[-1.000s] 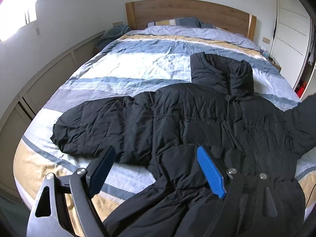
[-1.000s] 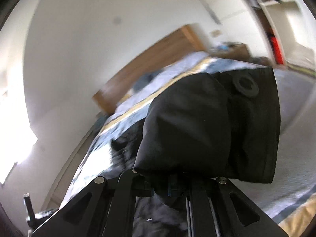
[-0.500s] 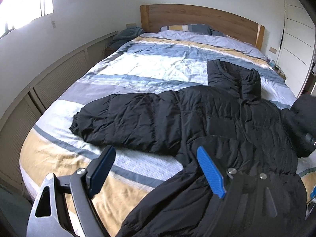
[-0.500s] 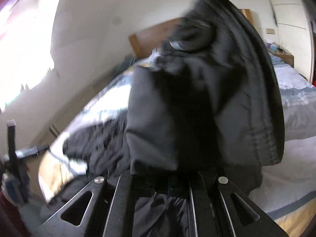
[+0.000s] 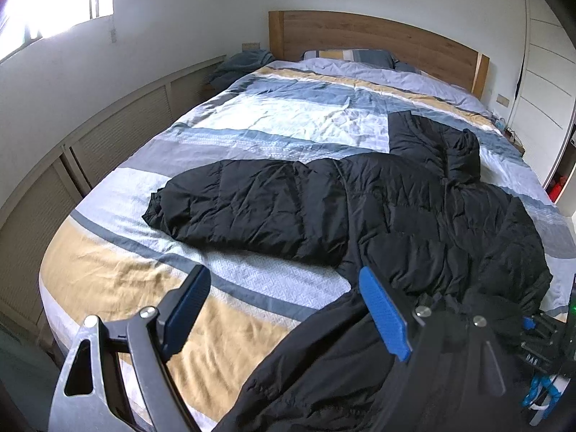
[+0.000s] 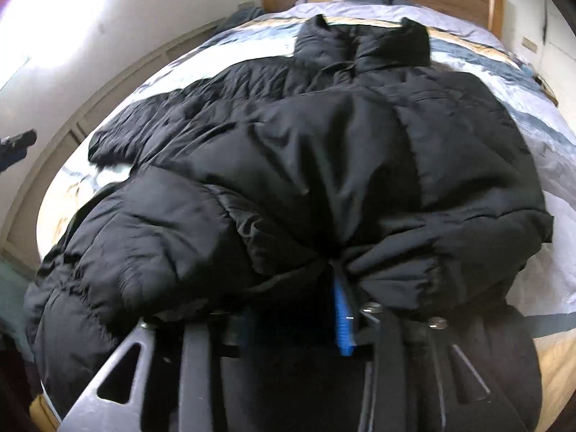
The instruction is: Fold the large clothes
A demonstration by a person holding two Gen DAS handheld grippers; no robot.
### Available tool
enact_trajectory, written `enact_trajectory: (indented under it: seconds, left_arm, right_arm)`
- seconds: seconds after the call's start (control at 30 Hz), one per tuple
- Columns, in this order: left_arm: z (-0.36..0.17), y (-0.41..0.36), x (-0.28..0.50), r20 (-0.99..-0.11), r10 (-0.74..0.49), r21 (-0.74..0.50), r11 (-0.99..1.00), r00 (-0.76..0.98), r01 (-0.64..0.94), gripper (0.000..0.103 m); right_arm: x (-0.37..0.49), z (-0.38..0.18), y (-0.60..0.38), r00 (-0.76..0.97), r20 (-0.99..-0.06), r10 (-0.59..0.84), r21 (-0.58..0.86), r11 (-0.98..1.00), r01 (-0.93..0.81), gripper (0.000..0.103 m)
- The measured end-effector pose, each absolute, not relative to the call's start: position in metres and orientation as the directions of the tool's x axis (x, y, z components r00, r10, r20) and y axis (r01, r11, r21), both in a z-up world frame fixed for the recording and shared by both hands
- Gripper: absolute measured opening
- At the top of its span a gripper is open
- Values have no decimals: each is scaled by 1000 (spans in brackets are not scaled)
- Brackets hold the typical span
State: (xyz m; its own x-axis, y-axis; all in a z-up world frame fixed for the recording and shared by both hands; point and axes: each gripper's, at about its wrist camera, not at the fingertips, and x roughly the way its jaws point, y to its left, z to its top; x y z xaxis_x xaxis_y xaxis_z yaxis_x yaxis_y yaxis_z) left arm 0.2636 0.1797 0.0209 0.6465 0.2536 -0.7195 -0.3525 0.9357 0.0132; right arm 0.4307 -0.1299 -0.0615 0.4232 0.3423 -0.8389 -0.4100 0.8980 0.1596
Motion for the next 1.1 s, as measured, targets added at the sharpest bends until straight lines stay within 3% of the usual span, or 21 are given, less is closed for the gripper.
enact_trajectory:
  seconds: [0.1,0.43,0.77,0.9,1.1]
  left_arm:
    - [21,176,260,-719,230,-5,942,656,-336,85]
    - [18,147,271,-733,200,10,959,650,-284,85]
    - [-3,43,337,-775,107,32,991,622,-130,85]
    - [-14,-1,378,-787,62,5,996,614,-94,85]
    - [-51,-49,435,-820,26,-16,998,572,-68,85]
  right_arm:
    - [424,-55,-120,414,-837,359,161,884,-440,58]
    - [390,-22,-137,422,-784,454,229,845,-484,58]
    - [447,13,-214,618,-730,291,105,942,-319,58]
    - [483,12,-235,651,-715,256,87,956,-280,73]
    - [528,-9,-242,629,-728,273,104,951,-292,79]
